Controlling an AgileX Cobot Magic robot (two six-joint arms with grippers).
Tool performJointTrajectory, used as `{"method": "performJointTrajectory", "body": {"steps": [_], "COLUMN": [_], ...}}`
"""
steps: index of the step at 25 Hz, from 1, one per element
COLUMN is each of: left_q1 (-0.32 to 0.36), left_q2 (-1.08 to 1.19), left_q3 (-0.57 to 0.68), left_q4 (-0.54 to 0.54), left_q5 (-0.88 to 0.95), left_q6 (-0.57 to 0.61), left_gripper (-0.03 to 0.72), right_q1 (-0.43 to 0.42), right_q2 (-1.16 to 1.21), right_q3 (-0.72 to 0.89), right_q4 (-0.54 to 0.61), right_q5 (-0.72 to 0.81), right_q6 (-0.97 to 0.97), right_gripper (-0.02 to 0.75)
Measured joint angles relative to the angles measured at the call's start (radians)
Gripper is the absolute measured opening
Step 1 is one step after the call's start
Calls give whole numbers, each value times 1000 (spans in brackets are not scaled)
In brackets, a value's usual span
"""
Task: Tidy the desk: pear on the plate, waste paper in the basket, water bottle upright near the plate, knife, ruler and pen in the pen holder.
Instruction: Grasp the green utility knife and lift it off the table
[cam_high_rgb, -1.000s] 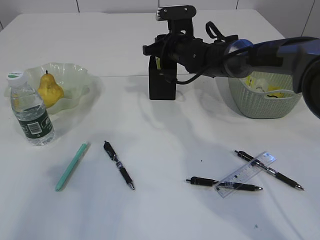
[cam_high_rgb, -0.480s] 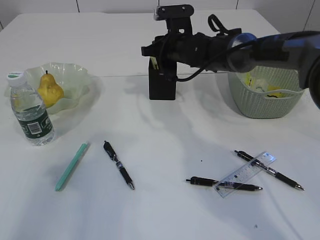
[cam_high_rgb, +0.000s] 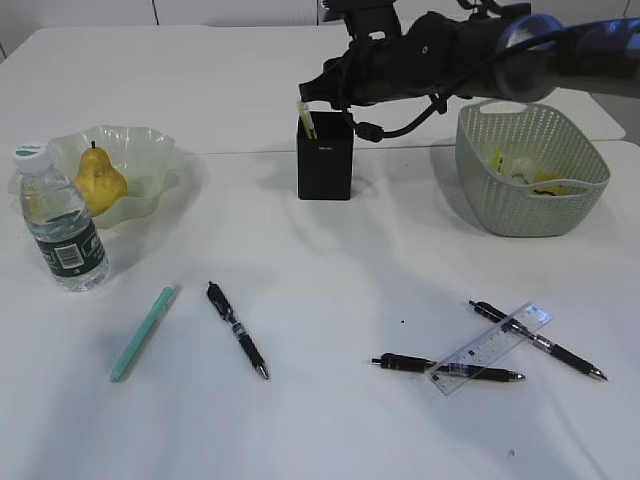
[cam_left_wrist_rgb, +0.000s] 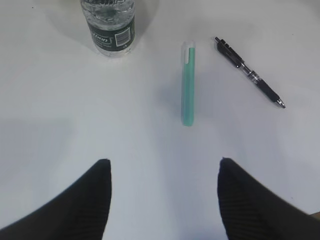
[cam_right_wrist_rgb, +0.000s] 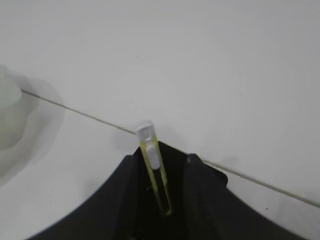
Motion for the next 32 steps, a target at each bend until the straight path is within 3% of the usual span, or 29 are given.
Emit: {"method": "performJointTrajectory", "body": {"steps": [7, 14, 23, 32], "left_q1": [0, 0, 0, 0], "left_q2": [0, 0, 0, 0], "left_q3": [0, 0, 0, 0], "left_q4": [2, 2, 4, 6], "left_q5": [0, 0, -2, -33], "left_q6": [0, 0, 0, 0], "left_gripper": [466, 466, 466, 466], "right_q1": [0, -6, -10, -10], "right_q2": [-72, -159, -209, -275], "right_q3": [0, 0, 0, 0], "right_q4": [-126, -178, -342, -387], "right_q5": [207, 471, 861, 966], "right_q6": [-4, -4, 176, 379], "right_gripper": [267, 267, 267, 267]}}
